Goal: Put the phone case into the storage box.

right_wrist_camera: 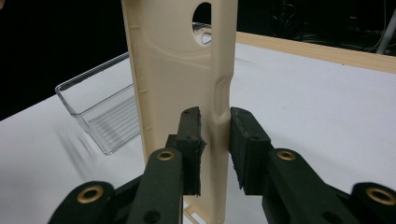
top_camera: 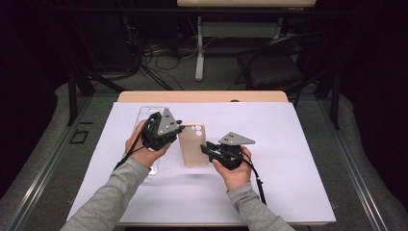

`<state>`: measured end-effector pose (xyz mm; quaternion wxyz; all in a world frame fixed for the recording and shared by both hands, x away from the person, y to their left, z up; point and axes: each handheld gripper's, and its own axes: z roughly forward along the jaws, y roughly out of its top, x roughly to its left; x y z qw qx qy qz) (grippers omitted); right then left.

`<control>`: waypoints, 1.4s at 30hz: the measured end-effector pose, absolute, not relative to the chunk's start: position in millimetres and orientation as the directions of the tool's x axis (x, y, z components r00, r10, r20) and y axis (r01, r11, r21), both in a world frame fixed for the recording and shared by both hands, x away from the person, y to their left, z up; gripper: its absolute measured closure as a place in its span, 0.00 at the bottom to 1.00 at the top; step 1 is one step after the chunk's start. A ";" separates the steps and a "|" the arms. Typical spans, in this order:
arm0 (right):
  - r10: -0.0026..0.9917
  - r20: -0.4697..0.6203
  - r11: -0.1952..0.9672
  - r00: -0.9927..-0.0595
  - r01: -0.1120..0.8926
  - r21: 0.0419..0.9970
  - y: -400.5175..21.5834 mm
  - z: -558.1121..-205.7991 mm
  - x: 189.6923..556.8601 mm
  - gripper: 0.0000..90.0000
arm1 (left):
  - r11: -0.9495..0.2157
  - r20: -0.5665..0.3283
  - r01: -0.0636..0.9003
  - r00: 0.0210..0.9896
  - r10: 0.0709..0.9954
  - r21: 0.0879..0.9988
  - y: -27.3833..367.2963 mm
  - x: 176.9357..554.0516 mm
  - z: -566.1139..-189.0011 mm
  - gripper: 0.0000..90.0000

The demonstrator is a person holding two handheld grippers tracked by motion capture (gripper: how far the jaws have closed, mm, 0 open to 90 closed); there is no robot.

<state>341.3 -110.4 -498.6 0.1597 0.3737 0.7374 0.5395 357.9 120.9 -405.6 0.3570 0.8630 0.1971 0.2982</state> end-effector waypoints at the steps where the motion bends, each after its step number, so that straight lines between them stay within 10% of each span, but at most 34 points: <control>1: 0.724 0.167 0.138 -0.670 0.378 0.916 -110.4 -498.5 341.3 0.80 | -0.668 0.375 0.127 0.744 0.553 0.734 121.2 358.3 -405.5 0.88; 16: 0.744 0.134 0.164 -0.654 0.374 0.913 -114.0 -499.5 347.0 0.52 | -0.652 0.365 0.137 0.735 0.572 0.745 127.4 364.9 -405.6 0.88; 42: 0.777 0.042 0.204 -0.628 0.315 0.927 -127.8 -493.2 353.0 0.49 | -0.628 0.352 0.146 0.721 0.597 0.764 139.1 384.9 -407.2 0.88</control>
